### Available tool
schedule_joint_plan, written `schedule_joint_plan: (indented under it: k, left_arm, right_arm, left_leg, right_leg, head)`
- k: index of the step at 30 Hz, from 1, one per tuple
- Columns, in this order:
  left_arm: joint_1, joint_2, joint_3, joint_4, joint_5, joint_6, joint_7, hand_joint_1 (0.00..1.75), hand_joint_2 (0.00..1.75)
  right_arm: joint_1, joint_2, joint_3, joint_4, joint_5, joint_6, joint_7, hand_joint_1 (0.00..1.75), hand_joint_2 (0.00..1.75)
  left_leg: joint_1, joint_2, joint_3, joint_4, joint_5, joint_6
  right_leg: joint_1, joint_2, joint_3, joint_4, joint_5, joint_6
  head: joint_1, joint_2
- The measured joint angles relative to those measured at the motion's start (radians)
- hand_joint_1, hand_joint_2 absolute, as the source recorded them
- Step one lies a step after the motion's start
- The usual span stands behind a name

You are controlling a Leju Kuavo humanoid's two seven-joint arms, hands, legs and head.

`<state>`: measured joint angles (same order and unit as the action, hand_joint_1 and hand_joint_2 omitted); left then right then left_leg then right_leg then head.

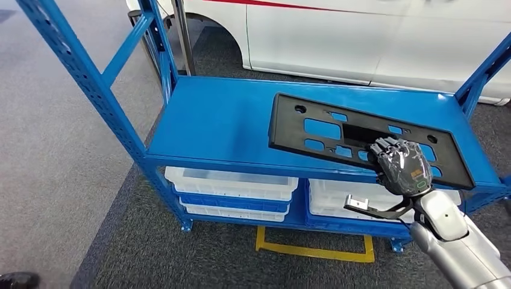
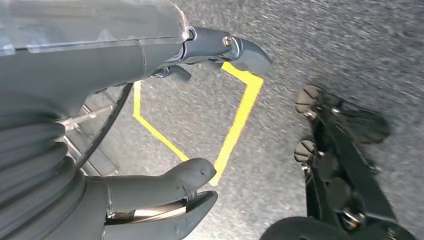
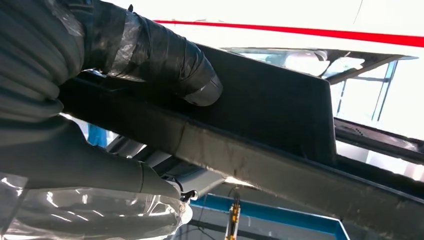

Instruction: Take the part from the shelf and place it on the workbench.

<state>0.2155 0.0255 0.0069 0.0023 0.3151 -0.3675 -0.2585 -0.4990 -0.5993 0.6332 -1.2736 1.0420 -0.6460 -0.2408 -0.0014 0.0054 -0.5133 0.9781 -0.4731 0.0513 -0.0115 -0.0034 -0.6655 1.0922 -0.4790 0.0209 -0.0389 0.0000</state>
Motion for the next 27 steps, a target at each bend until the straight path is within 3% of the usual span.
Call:
schedule_joint_plan:
  k: [2, 3, 4, 5, 7, 9, 11, 13, 14, 15, 17, 18, 19, 20, 21, 22, 24, 25, 27]
  left_arm:
    - [-0.001, -0.001, 0.0, 0.0, 0.001, 0.0, 0.001, 0.0, 1.75]
    - [-0.002, -0.001, -0.001, 0.0, 0.001, 0.0, 0.002, 0.0, 1.75]
    - [-0.003, -0.001, -0.001, 0.0, 0.001, 0.0, 0.002, 0.0, 1.75]
    - [-0.003, -0.001, -0.002, 0.0, 0.0, 0.0, 0.002, 0.0, 1.75]
    - [-0.004, -0.001, -0.004, 0.0, 0.0, -0.002, 0.002, 0.0, 1.75]
    - [-0.007, -0.001, -0.008, 0.0, -0.002, -0.004, 0.003, 0.0, 1.75]
    - [-0.009, 0.0, -0.012, 0.0, -0.004, -0.006, 0.005, 0.0, 1.75]
    - [-0.009, 0.001, -0.017, 0.001, -0.008, -0.009, 0.006, 0.0, 1.75]
    - [-0.008, 0.002, -0.02, 0.002, -0.011, -0.01, 0.006, 0.0, 1.75]
    - [-0.008, 0.004, -0.022, 0.002, -0.013, -0.011, 0.007, 0.0, 1.75]
    - [-0.01, 0.005, -0.025, 0.002, -0.014, -0.012, 0.008, 0.0, 1.75]
    - [-0.012, 0.006, -0.026, 0.002, -0.014, -0.012, 0.009, 0.0, 1.75]
    - [-0.015, 0.006, -0.027, 0.002, -0.014, -0.012, 0.009, 0.0, 1.75]
    - [-0.017, 0.006, -0.028, 0.002, -0.014, -0.012, 0.01, 0.0, 1.75]
    - [-0.018, 0.006, -0.029, 0.002, -0.014, -0.012, 0.011, 0.0, 1.75]
    - [-0.019, 0.007, -0.03, 0.002, -0.014, -0.012, 0.011, 0.0, 1.75]
    - [-0.022, 0.01, -0.032, 0.002, -0.014, -0.012, 0.012, 0.0, 1.75]
    - [-0.023, 0.011, -0.032, 0.002, -0.014, -0.012, 0.012, 0.0, 1.75]
    - [-0.023, 0.013, -0.033, 0.002, -0.014, -0.012, 0.011, 0.0, 1.75]
  right_arm:
    - [-0.002, -0.003, 0.0, 0.0, -0.005, 0.004, 0.003, 1.75, 1.75]
    - [-0.001, -0.003, 0.001, 0.0, -0.006, 0.006, 0.005, 1.75, 1.75]
    - [0.001, -0.003, 0.001, 0.0, -0.008, 0.009, 0.007, 1.75, 1.75]
    - [0.002, -0.003, 0.001, 0.0, -0.01, 0.012, 0.007, 1.75, 1.75]
    - [0.001, -0.003, 0.002, 0.0, -0.017, 0.019, 0.009, 1.75, 1.75]
    - [-0.004, -0.002, 0.002, -0.001, -0.022, 0.028, 0.009, 1.75, 1.75]
    - [-0.007, 0.0, 0.002, -0.002, -0.025, 0.034, 0.009, 1.75, 1.75]
    - [-0.009, 0.003, 0.004, -0.002, -0.029, 0.039, 0.009, 1.75, 1.75]
    - [-0.01, 0.005, 0.006, -0.002, -0.031, 0.042, 0.009, 1.75, 1.75]
    - [-0.011, 0.007, 0.008, -0.003, -0.035, 0.046, 0.009, 1.75, 1.75]
    - [-0.012, 0.012, 0.009, -0.003, -0.042, 0.053, 0.008, 1.75, 1.75]
    - [-0.013, 0.015, 0.009, -0.003, -0.043, 0.055, 0.008, 1.75, 1.75]
    - [-0.013, 0.018, 0.01, -0.003, -0.044, 0.056, 0.008, 1.75, 1.75]
    - [-0.013, 0.02, 0.012, -0.003, -0.044, 0.057, 0.007, 1.75, 1.75]
    - [-0.013, 0.022, 0.013, -0.003, -0.044, 0.058, 0.007, 1.75, 1.75]
    - [-0.014, 0.024, 0.015, -0.003, -0.044, 0.058, 0.007, 1.75, 1.75]
    - [-0.015, 0.025, 0.015, -0.004, -0.044, 0.058, 0.007, 1.75, 1.75]
    - [-0.017, 0.026, 0.015, -0.005, -0.045, 0.058, 0.007, 1.75, 1.75]
    - [-0.02, 0.027, 0.016, -0.006, -0.045, 0.058, 0.007, 1.75, 1.75]
  left_leg:
    - [0.0, 0.002, -0.028, 0.001, 0.021, 0.004]
    - [0.0, 0.003, -0.044, 0.004, 0.031, 0.003]
    - [0.0, 0.003, -0.059, 0.009, 0.039, 0.002]
    - [0.001, 0.004, -0.076, 0.016, 0.046, 0.0]
    - [0.003, 0.004, -0.107, 0.034, 0.058, -0.006]
    - [0.001, 0.002, -0.129, 0.052, 0.067, -0.017]
    - [-0.003, 0.001, -0.138, 0.057, 0.08, -0.029]
    - [-0.002, -0.002, -0.146, 0.058, 0.087, -0.041]
    - [-0.001, -0.004, -0.156, 0.072, 0.067, -0.047]
    - [0.001, -0.006, -0.169, 0.102, 0.028, -0.054]
    - [0.005, -0.006, -0.199, 0.214, -0.079, -0.065]
    - [0.006, -0.006, -0.208, 0.277, -0.112, -0.069]
    - [0.006, -0.006, -0.207, 0.324, -0.12, -0.071]
    - [0.006, -0.006, -0.192, 0.34, -0.105, -0.07]
    - [0.006, -0.006, -0.159, 0.319, -0.076, -0.068]
    - [0.006, -0.007, -0.109, 0.265, -0.051, -0.064]
    - [0.003, -0.009, 0.006, 0.108, -0.052, -0.052]
    - [0.0, -0.011, 0.043, 0.051, -0.062, -0.047]
    - [-0.005, -0.011, 0.061, 0.006, -0.066, -0.037]
  right_leg:
    - [-0.003, 0.002, -0.029, 0.114, -0.097, 0.005]
    - [-0.004, 0.002, -0.038, 0.17, -0.124, 0.009]
    - [-0.006, 0.002, -0.035, 0.202, -0.127, 0.012]
    - [-0.008, 0.002, -0.017, 0.203, -0.109, 0.015]
    - [-0.013, 0.002, 0.067, 0.106, -0.062, 0.019]
    - [-0.012, 0.003, 0.151, -0.019, -0.061, 0.014]
    - [-0.006, 0.004, 0.171, -0.061, -0.073, 0.001]
    - [-0.008, 0.002, 0.155, -0.061, -0.057, -0.016]
    - [-0.01, 0.0, 0.143, -0.062, -0.045, -0.025]
    - [-0.012, -0.002, 0.129, -0.063, -0.033, -0.033]
    - [-0.011, -0.005, 0.098, -0.062, -0.008, -0.042]
    - [-0.01, -0.006, 0.082, -0.061, 0.004, -0.043]
    - [-0.01, -0.006, 0.066, -0.059, 0.016, -0.042]
    - [-0.009, -0.007, 0.051, -0.057, 0.027, -0.041]
    - [-0.009, -0.007, 0.037, -0.055, 0.037, -0.039]
    - [-0.008, -0.007, 0.025, -0.053, 0.046, -0.037]
    - [-0.007, -0.007, 0.01, -0.049, 0.063, -0.029]
    - [-0.007, -0.007, 0.008, -0.05, 0.072, -0.023]
    - [-0.009, -0.008, 0.009, -0.059, 0.092, -0.009]
  head:
    - [0.0, 0.0]
    - [0.0, 0.0]
    - [0.0, 0.0]
    - [0.0, 0.0]
    - [0.0, 0.0]
    - [0.0, 0.0]
    - [0.0, 0.0]
    - [0.0, 0.0]
    - [0.0, 0.0]
    - [0.0, 0.0]
    - [-0.001, 0.0]
    - [-0.001, 0.0]
    - [-0.001, 0.0]
    - [-0.001, 0.0]
    - [-0.001, 0.0]
    - [-0.001, 0.0]
    - [-0.001, 0.0]
    - [-0.001, 0.0]
    - [-0.001, 0.0]
